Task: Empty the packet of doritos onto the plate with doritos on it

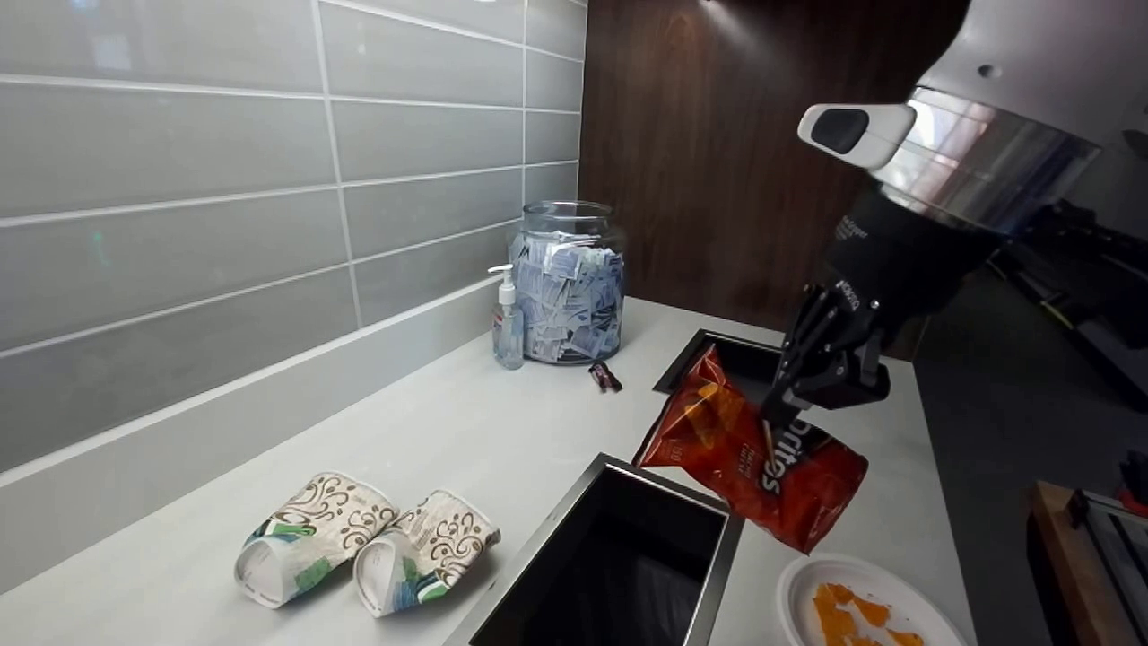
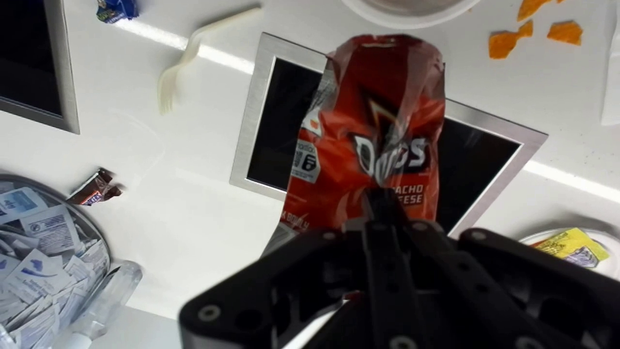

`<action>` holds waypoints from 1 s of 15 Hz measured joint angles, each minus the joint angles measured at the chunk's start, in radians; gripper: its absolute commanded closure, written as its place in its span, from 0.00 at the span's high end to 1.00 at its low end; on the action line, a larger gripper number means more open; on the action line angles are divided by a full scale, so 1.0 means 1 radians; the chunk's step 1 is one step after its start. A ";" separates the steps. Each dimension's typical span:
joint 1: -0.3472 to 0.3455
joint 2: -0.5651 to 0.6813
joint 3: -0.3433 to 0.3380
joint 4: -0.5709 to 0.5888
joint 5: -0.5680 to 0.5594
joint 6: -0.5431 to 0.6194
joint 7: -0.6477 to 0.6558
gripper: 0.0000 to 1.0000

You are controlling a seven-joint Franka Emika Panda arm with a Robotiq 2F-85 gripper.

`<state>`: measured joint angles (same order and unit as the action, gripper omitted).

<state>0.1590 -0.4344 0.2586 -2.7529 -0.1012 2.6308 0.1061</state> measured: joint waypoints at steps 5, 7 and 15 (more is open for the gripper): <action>-0.004 -0.004 -0.001 0.005 -0.001 0.000 0.000 0.00; -0.005 -0.024 0.004 0.010 -0.009 -0.001 0.001 0.00; 0.001 -0.187 0.041 0.012 -0.010 -0.156 0.047 0.00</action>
<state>0.1597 -0.6210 0.2995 -2.7408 -0.1113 2.4746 0.1531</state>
